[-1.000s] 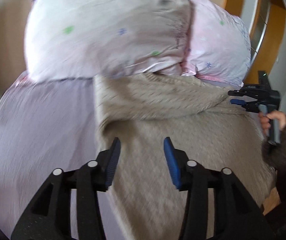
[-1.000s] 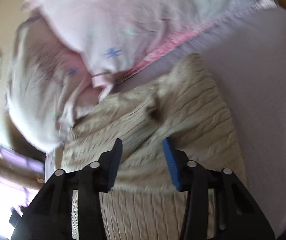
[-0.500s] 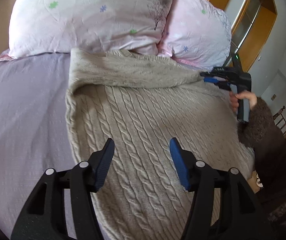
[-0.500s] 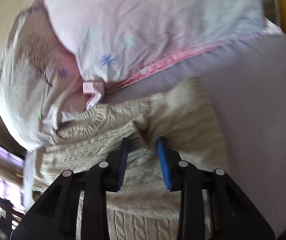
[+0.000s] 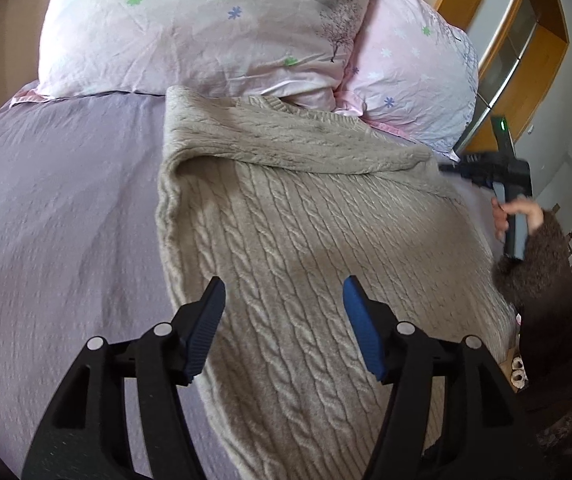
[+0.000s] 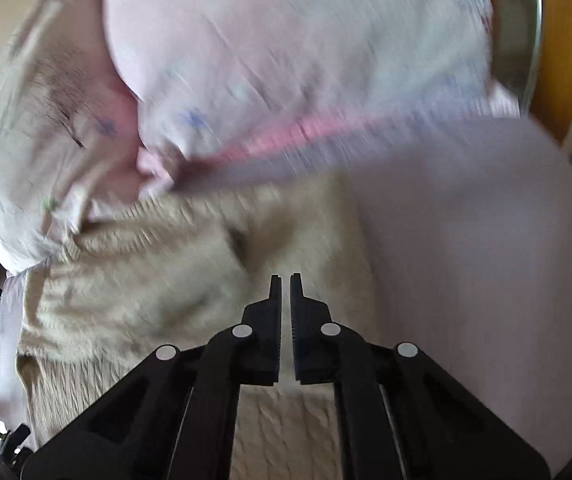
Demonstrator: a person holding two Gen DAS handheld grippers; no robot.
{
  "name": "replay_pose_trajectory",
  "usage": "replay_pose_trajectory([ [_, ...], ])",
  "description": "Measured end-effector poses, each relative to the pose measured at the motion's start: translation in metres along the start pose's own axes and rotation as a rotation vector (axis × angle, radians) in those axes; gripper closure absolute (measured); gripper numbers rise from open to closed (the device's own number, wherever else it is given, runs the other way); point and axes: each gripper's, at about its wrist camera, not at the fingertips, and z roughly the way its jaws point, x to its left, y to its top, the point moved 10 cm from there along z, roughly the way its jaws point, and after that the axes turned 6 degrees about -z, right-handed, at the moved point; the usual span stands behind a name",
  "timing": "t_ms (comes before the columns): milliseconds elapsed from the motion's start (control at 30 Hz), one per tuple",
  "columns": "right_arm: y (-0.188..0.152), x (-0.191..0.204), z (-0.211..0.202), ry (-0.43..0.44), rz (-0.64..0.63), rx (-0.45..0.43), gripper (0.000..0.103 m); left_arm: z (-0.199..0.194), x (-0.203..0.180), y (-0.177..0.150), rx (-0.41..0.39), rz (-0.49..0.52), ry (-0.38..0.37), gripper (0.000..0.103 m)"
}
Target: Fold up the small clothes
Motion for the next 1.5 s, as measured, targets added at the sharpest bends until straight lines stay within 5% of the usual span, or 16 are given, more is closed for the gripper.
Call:
replay_pose_trajectory([
  [67,-0.017,-0.003,-0.013,0.104,0.028,0.007,0.085,-0.009,0.005,-0.005,-0.001,-0.01,0.002,0.035],
  [133,-0.034,-0.004,-0.034,0.149,0.011,-0.013,0.055,-0.018,0.01,-0.011,-0.001,-0.024,0.0,0.033],
  [167,-0.051,-0.009,-0.048,0.165,0.005,-0.021,0.053,-0.023,0.014,-0.016,0.003,-0.043,-0.006,0.032],
  [433,-0.15,-0.042,-0.093,0.23,0.047,0.055,0.054,-0.039,0.016,-0.063,0.056,-0.117,-0.05,0.033],
  [633,-0.2,-0.019,-0.116,0.436,0.049,0.072,0.062,-0.052,0.009,-0.09,0.042,-0.121,-0.054,0.035],
  [733,-0.222,-0.004,-0.124,0.534,0.024,0.11,0.075,-0.056,0.006,-0.101,0.042,-0.134,-0.054,0.054],
  [800,-0.235,0.005,-0.126,0.586,0.01,0.148,0.09,-0.054,0.004,-0.107,0.059,-0.147,-0.062,0.086],
  [867,-0.238,0.014,-0.124,0.605,-0.01,0.152,0.093,-0.05,0.002,-0.108,0.066,-0.154,-0.073,0.091],
  [1033,-0.2,0.028,-0.145,0.686,-0.012,0.028,0.094,-0.05,-0.004,-0.095,0.049,-0.135,-0.096,0.094],
  [1133,-0.155,0.035,-0.158,0.689,-0.036,-0.075,0.094,-0.059,-0.006,-0.056,-0.032,-0.108,-0.12,0.094],
  [1333,-0.026,0.047,-0.147,0.69,-0.009,-0.271,0.094,-0.042,0.002,0.074,-0.202,-0.075,-0.095,0.094],
  [1500,0.064,0.031,-0.048,0.579,0.194,-0.254,0.094,0.038,0.024,0.172,-0.234,-0.136,0.004,0.094],
])
